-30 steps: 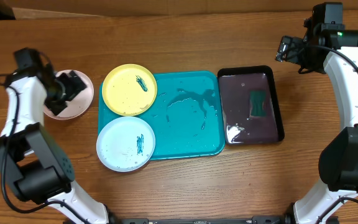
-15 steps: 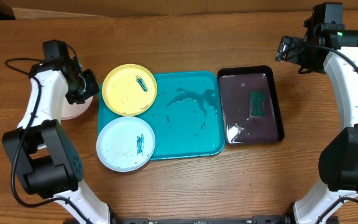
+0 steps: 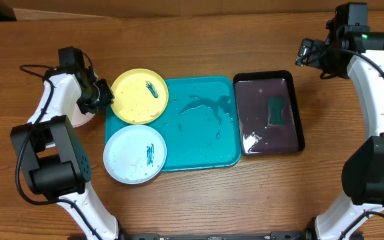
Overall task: Clean dirty plates on tray and stack at the side
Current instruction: 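Release the plate and move the left gripper to the yellow plate's rim, then grip the yellow plate's rim and slide it to the tray center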
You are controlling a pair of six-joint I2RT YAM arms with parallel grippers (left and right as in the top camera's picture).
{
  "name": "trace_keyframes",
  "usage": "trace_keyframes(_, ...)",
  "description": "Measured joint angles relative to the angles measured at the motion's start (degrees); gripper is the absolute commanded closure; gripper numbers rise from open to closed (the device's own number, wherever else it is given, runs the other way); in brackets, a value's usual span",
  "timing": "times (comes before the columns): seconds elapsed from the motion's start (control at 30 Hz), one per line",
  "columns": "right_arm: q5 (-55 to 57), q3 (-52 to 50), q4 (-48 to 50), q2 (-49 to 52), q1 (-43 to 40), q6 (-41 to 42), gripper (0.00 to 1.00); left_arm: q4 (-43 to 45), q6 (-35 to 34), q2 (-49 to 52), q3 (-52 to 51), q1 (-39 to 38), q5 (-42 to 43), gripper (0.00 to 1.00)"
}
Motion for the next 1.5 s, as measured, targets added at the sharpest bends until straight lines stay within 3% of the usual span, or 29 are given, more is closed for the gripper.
trace_keyframes(0.77, 0.00, 0.00, -0.02, 0.00, 0.00, 0.02, 0.00, 0.15, 0.02, 0.02, -0.15, -2.40, -1.38, 0.83)
trace_keyframes(0.9, 0.00, 0.00, 0.00, 0.00, 0.00, 0.00, 0.00, 1.57, 0.11, 0.02, -1.64, -2.40, -1.60, 0.96)
trace_keyframes(1.07, 0.00, 0.00, 0.00, 0.00, -0.02, 0.00, 0.00, 2.43, 0.22, 0.02, -2.45, -2.51, -0.81, 0.96)
trace_keyframes(1.5, 0.00, 0.00, -0.02, 0.00, 0.00, 0.02, 0.00, -1.44, 0.22, 0.02, -2.47, -3.87, 19.26, 0.96)
